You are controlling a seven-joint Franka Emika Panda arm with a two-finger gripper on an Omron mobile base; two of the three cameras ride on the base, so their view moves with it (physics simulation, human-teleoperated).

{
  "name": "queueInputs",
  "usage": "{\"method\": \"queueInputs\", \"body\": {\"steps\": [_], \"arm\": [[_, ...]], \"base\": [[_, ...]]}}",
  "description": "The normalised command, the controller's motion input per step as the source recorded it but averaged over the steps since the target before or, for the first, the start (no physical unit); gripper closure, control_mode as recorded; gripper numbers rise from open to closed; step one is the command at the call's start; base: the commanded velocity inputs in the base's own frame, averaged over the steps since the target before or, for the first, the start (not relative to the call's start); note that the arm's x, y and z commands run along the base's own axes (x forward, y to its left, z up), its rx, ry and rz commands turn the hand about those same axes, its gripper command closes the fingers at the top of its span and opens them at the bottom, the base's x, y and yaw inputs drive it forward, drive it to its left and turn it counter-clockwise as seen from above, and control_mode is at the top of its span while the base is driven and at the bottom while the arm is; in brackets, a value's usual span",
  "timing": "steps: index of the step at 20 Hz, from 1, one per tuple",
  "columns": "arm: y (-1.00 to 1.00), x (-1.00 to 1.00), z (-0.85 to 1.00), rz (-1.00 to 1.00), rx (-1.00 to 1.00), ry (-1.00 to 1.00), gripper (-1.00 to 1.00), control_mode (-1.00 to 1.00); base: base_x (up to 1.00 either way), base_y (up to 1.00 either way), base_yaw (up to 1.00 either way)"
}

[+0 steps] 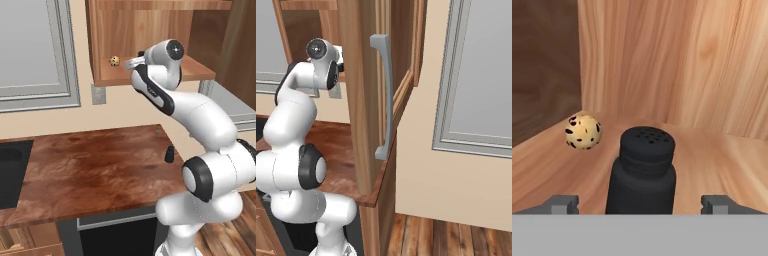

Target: Pick the shaker and shaker from the counter and place them in the cabinet.

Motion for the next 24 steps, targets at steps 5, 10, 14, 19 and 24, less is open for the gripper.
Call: {"method": "queueInputs", "body": {"steps": [5,10,14,19,24], "arm": [[-0.02,-0.87,0.00,0.00,0.00,-0.12,-1.00,-1.00],[-0.03,-0.97,0.00,0.00,0.00,-0.13,-1.00,-1.00],[-0.13,-0.63,0.00,0.00,0.00,-0.04,-1.00,-1.00],[-0.06,-0.44,0.00,-0.05,0.00,0.01,-1.00,-1.00],[0.00,-0.44,-0.07,-0.06,0.00,0.04,-1.00,-1.00]], "base": [[0.00,0.00,0.00],[0.00,0.00,0.00],[0.00,0.00,0.00],[0.00,0.00,0.00],[0.00,0.00,0.00]]}}
